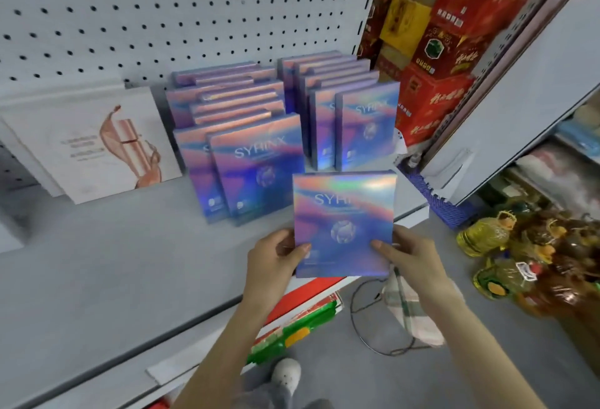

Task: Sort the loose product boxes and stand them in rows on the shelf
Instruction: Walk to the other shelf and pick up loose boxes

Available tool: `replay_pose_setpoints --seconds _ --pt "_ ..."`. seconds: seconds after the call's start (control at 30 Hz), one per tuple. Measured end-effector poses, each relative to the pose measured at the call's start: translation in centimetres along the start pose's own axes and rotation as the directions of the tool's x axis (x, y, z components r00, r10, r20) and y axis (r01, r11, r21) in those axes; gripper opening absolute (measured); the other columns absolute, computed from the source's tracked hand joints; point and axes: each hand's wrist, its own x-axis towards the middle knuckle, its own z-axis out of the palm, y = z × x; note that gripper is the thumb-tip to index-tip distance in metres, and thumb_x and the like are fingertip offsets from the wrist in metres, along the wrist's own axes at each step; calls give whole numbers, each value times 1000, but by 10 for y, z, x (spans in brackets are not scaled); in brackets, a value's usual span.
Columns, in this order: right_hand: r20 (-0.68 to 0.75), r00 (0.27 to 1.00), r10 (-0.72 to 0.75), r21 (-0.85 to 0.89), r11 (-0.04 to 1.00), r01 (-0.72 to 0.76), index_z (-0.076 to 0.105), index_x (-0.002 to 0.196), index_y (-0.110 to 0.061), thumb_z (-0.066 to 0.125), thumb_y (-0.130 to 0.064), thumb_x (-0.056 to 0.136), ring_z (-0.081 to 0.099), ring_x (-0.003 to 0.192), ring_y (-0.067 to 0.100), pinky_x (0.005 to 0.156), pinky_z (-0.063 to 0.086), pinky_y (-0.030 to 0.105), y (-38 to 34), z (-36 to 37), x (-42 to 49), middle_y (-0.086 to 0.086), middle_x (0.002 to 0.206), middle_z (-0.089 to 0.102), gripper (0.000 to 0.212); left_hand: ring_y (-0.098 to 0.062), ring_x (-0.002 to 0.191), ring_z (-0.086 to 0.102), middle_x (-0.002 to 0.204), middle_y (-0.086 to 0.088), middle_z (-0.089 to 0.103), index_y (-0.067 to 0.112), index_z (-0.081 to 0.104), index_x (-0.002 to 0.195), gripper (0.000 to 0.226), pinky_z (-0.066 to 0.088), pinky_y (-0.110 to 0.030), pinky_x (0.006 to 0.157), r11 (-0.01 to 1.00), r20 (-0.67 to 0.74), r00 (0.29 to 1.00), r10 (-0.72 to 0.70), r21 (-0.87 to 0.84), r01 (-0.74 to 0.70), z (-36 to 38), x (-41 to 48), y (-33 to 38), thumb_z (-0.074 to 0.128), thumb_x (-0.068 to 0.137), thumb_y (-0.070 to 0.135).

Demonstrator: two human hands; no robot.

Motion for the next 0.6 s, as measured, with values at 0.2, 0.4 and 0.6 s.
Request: replay_pose_setpoints --seconds 0.2,0.4,0.6 --pt "43 996 -81 -117 990 85 70 83 -27 68 1 83 59 69 9 68 49 33 -8 -43 86 -8 74 72 28 -16 79 68 78 13 71 36 61 79 25 53 -35 79 997 -129 990 52 66 -44 64 55 19 72 77 14" --pt "101 986 -133 -160 976 149 71 91 -14 70 -6 84 58 62 4 62 48 20 -12 -55 171 7 77 70 11 -29 70 60 75 -11 64 8 61 84 8 45 -33 64 951 -312 936 166 302 -68 104 112 44 68 84 12" --pt "138 968 -208 -310 919 241 59 75 -8 76 -21 78 50 64 15 57 35 31 -9 -50 226 14 65 59 21 -25 70 63 84 -7 66 7 63 99 15 51 -34 70 929 -469 860 199 370 -13 123 141 50 67 84 10"
